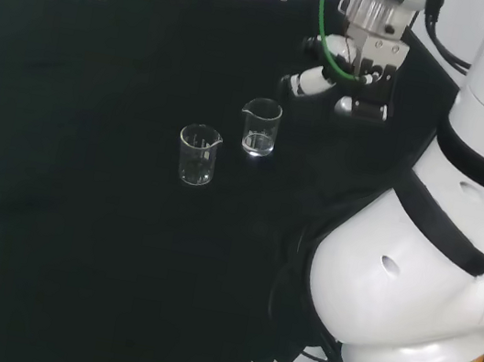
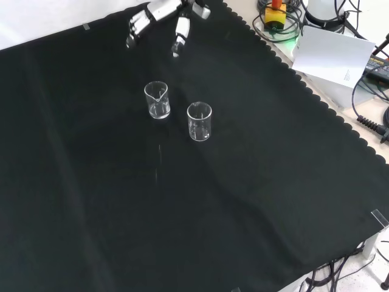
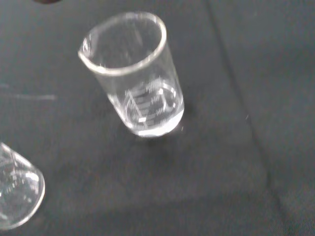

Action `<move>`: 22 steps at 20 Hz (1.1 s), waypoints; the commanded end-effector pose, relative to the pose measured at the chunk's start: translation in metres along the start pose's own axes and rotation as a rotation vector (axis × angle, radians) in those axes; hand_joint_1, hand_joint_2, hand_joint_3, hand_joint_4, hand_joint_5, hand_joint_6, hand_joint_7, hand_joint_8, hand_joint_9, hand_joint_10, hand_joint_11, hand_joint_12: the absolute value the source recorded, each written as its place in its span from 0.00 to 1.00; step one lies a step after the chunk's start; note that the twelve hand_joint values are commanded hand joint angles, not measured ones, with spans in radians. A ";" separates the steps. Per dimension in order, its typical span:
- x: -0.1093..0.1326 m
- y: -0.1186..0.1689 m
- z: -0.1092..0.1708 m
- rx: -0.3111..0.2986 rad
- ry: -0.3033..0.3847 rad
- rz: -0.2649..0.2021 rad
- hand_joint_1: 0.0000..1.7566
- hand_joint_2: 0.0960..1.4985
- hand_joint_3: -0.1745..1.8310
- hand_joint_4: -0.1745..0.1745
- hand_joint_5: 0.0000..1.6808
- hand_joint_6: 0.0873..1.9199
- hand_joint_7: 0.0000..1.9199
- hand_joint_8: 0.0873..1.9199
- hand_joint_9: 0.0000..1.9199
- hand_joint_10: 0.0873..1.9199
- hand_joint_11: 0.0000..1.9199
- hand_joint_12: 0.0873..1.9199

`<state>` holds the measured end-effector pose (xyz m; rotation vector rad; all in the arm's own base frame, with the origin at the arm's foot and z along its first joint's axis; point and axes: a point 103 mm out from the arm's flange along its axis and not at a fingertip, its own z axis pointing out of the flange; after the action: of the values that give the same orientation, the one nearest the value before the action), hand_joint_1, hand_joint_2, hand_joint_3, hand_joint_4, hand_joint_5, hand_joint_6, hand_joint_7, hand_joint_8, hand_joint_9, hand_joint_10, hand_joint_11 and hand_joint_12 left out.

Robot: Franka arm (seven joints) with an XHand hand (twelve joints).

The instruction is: Pick up the beaker on the right.

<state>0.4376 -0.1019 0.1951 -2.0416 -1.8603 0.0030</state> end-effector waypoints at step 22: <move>-0.019 0.038 0.076 0.015 0.201 -0.190 0.44 0.37 0.29 0.41 0.22 0.00 0.09 0.29 0.13 0.31 0.00 0.61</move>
<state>0.4452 -0.1014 0.1202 -1.8096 -1.8978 -0.1567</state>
